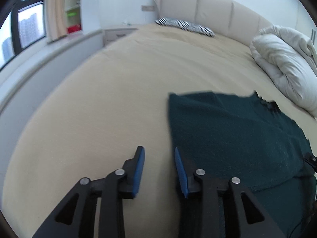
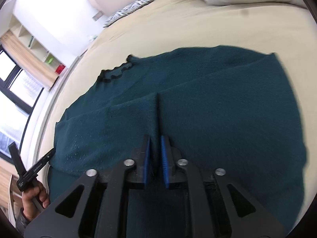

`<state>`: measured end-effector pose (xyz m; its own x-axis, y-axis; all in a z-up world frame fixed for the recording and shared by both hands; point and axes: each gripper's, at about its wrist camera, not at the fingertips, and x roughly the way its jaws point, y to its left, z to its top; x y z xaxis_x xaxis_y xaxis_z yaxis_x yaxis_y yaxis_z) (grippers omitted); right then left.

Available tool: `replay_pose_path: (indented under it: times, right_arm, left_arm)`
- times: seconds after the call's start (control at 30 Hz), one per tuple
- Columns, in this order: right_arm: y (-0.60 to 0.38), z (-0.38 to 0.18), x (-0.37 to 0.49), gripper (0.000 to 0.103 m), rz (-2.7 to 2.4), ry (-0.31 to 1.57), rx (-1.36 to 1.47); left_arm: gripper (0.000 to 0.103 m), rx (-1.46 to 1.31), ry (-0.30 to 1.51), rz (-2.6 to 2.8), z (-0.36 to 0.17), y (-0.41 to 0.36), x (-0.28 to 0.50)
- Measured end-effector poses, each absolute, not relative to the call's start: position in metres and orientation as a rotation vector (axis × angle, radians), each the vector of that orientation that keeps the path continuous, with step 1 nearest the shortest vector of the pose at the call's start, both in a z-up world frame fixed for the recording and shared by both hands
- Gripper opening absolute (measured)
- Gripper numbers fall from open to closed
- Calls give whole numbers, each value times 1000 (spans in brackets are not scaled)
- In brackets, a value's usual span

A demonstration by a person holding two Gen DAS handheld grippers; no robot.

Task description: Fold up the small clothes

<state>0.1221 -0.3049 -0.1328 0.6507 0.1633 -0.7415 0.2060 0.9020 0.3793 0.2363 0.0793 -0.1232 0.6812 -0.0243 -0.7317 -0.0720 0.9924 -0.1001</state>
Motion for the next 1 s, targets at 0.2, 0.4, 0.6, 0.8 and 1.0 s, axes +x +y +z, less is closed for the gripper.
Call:
replay_pose_path:
  times: [0.2,0.4,0.6,0.8,1.0]
  right_arm:
    - [-289,-98,107,20,54,763,413]
    - [-274,-146,131,19,78,898,399]
    - [-298,-129,89,23,15,822,434]
    - [-325,-91,-8,49,-9,714,511]
    - [-328,-87,-111,55,-11,705,558]
  left_arm:
    - [35,8,729,-8,-95,44,242]
    - [37,90,883,-7,-146,27,261]
    - [44,14,877,-26,-122,58,232]
    - [60,-60,862,-89,-106,80,137]
    - [68,-235,960,-181,-124,105,44]
